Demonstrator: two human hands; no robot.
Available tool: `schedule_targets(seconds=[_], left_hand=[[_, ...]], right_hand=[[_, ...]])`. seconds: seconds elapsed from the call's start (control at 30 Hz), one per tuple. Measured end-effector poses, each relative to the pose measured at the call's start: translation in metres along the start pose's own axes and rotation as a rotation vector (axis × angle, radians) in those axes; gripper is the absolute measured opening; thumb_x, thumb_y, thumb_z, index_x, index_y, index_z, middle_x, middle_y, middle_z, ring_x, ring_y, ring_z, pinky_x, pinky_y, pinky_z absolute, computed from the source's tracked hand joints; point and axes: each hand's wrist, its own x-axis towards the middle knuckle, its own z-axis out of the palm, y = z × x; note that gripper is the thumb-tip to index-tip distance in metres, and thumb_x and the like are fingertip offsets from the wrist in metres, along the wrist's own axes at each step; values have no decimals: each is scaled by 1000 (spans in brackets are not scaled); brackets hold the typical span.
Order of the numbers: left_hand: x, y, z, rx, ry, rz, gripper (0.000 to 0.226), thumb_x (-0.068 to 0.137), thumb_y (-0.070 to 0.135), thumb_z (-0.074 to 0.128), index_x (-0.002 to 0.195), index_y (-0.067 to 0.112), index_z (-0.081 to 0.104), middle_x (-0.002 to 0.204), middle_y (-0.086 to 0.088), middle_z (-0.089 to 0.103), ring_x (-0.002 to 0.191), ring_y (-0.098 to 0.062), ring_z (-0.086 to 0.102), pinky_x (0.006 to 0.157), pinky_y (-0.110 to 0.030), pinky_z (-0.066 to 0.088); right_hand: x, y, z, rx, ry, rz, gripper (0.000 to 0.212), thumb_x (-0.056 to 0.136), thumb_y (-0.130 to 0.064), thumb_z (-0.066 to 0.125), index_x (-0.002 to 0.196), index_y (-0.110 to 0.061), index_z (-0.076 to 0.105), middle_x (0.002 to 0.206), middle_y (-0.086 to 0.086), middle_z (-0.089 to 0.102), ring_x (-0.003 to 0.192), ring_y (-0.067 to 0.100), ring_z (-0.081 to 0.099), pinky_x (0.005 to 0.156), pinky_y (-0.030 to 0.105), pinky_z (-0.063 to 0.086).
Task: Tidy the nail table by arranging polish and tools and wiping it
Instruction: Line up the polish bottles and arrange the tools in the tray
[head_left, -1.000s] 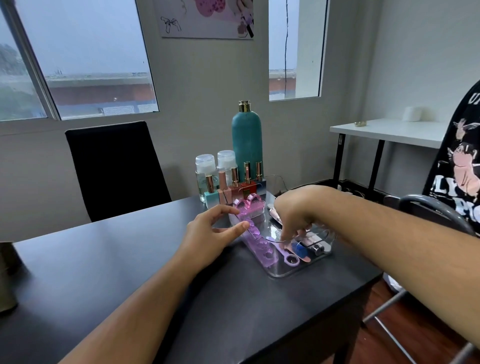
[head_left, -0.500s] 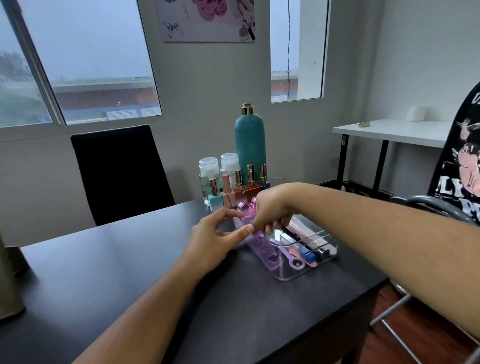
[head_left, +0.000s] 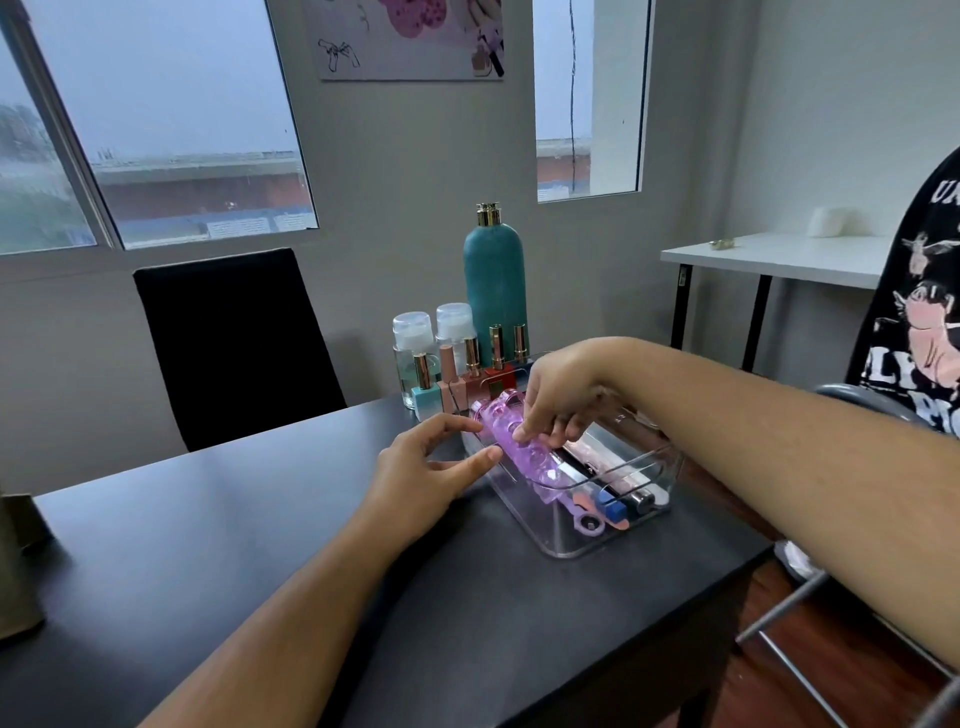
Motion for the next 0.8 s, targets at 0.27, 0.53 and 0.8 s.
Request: schedule_targets(seconds=[0.27, 0.53, 0.8], left_hand=[[1, -1, 0, 21, 4, 3, 46, 58, 61, 67, 99, 40, 61, 128, 12, 55, 76, -3, 71, 79, -34, 59], [0, -2, 0, 20, 7, 11, 49, 57, 63, 67, 100, 40, 62, 131, 9, 56, 75, -5, 71, 79, -37, 59], [0, 0, 0, 43, 9, 13, 51, 57, 65, 65, 102, 40, 61, 134, 8, 54, 77, -3, 71, 79, -37, 59]], right_hand=[[1, -3, 6, -109, -100, 63, 14, 89, -13, 63, 81, 0, 62, 61, 5, 58, 46, 9, 54, 42, 14, 46], [6, -3, 13, -124, -107, -4, 14, 92, -4, 56, 79, -3, 61, 63, 6, 57, 50, 8, 53, 46, 16, 45], [9, -5, 18, -52, -49, -9, 9, 92, -3, 54, 90, 2, 61, 66, 7, 55, 55, 11, 51, 53, 20, 46]])
